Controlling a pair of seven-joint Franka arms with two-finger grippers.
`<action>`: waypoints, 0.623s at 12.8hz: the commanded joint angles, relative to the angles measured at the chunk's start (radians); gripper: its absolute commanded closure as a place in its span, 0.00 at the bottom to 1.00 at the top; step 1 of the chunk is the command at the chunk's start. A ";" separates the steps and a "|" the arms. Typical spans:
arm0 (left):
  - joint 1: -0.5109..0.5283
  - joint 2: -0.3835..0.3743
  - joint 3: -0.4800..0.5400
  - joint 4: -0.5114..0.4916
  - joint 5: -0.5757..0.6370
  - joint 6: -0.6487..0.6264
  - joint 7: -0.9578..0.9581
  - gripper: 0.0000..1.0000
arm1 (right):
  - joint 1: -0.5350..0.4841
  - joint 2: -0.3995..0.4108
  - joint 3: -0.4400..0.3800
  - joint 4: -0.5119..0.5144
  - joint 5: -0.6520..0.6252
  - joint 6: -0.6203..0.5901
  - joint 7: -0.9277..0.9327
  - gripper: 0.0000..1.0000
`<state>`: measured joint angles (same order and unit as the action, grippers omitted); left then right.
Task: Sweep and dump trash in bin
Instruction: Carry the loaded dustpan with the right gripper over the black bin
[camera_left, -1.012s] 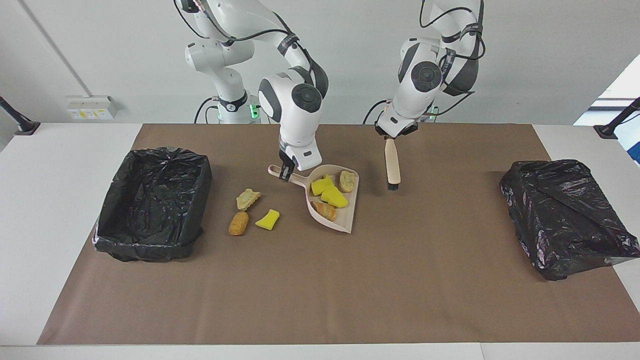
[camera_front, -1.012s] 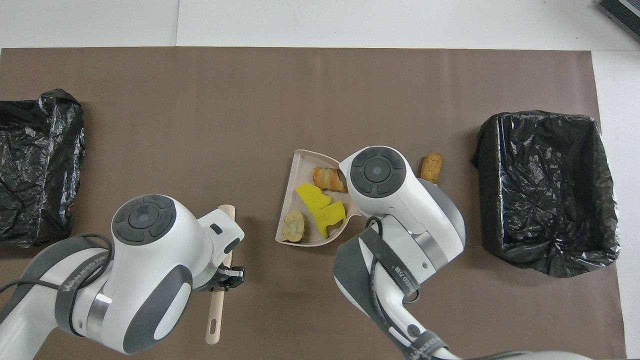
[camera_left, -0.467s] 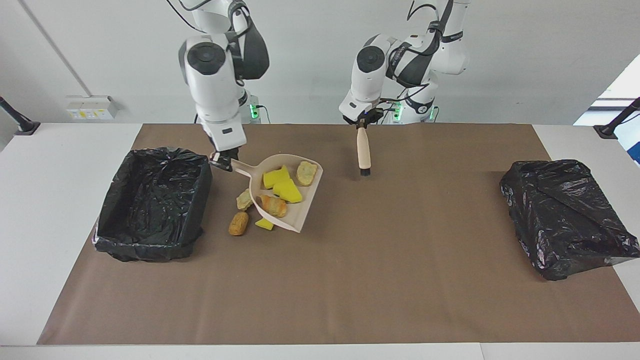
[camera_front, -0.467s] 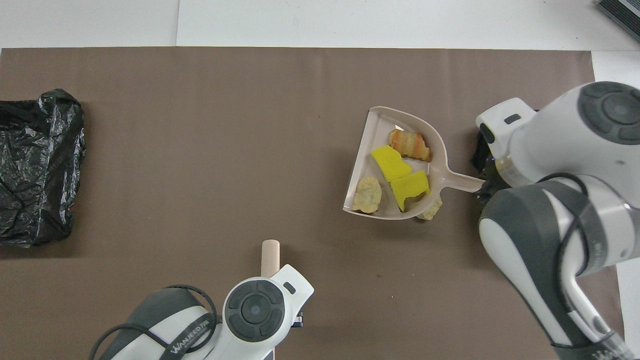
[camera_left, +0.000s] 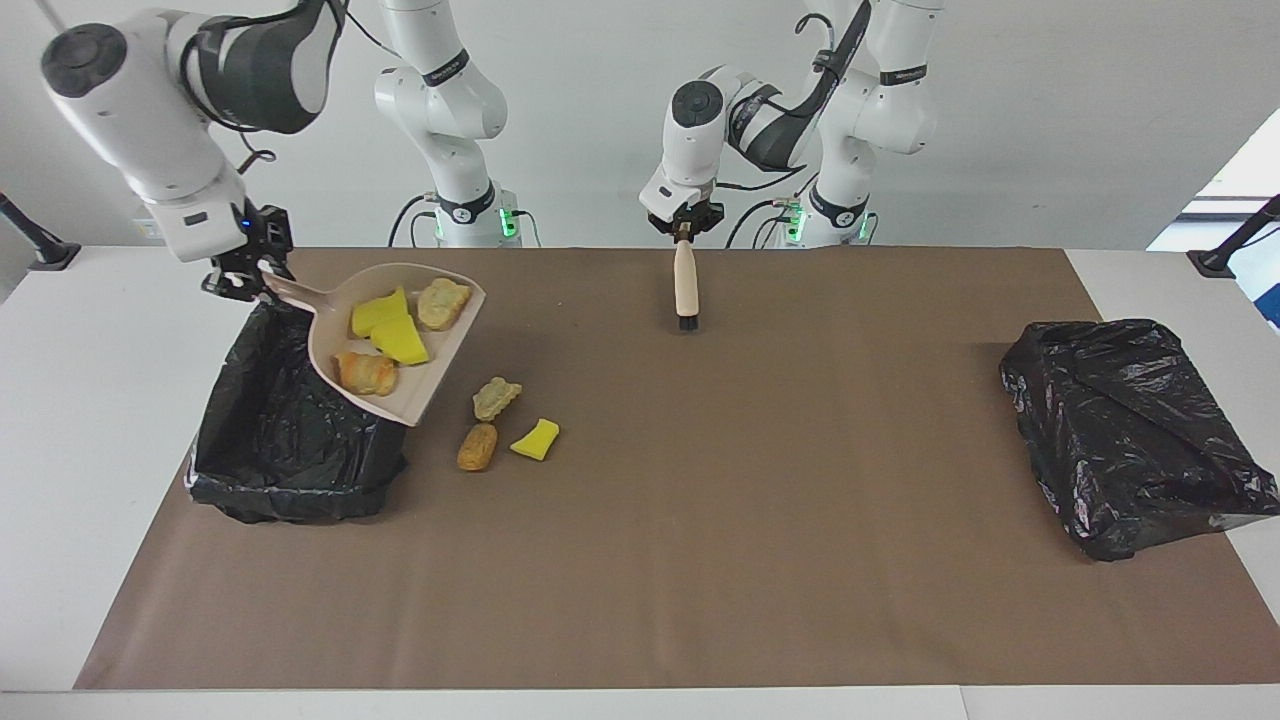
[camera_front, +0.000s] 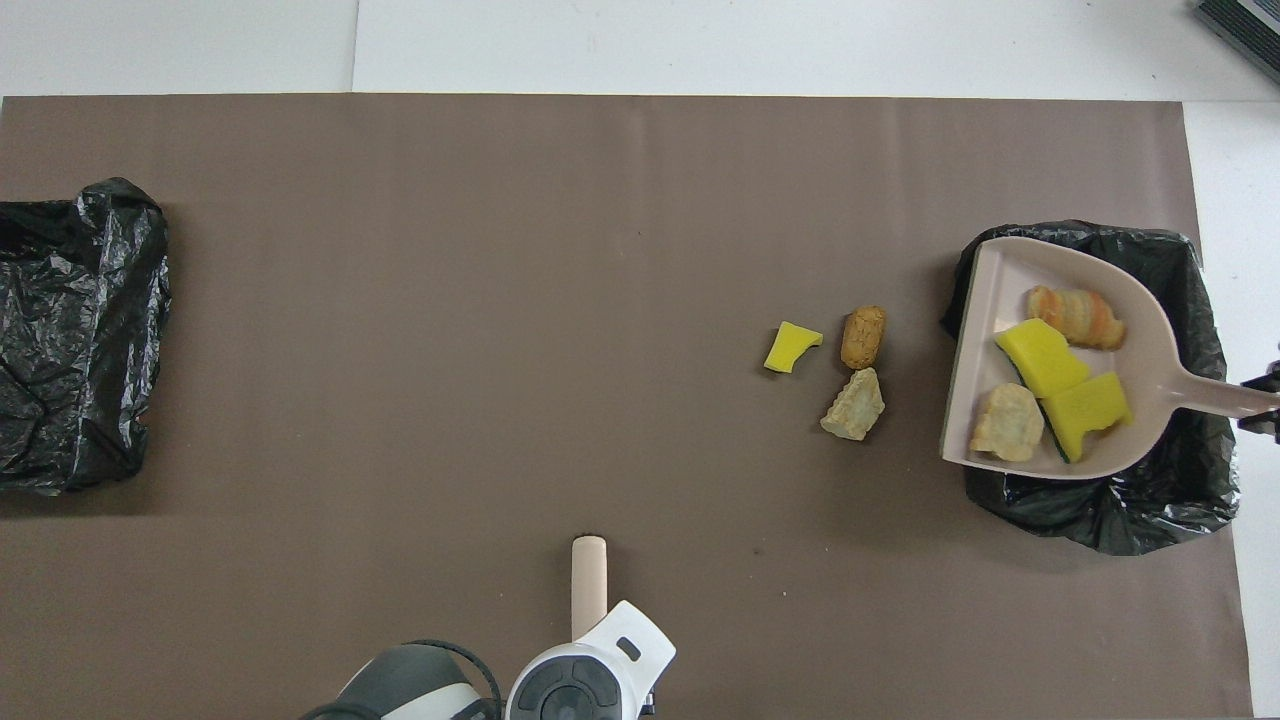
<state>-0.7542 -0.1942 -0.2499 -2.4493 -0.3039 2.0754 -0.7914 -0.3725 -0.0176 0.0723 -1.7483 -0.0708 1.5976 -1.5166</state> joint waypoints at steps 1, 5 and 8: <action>-0.030 -0.021 0.017 -0.048 -0.027 0.051 -0.008 1.00 | -0.072 -0.012 -0.023 0.006 -0.051 0.020 -0.106 1.00; -0.030 -0.008 0.017 -0.053 -0.046 0.066 0.009 1.00 | -0.092 0.002 -0.026 -0.017 -0.274 0.181 -0.090 1.00; -0.017 0.010 0.021 -0.036 -0.069 0.068 0.012 0.62 | -0.106 0.004 -0.025 -0.042 -0.432 0.261 -0.091 1.00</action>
<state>-0.7582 -0.1929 -0.2476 -2.4771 -0.3468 2.1204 -0.7899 -0.4602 -0.0055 0.0340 -1.7676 -0.4231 1.8122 -1.6118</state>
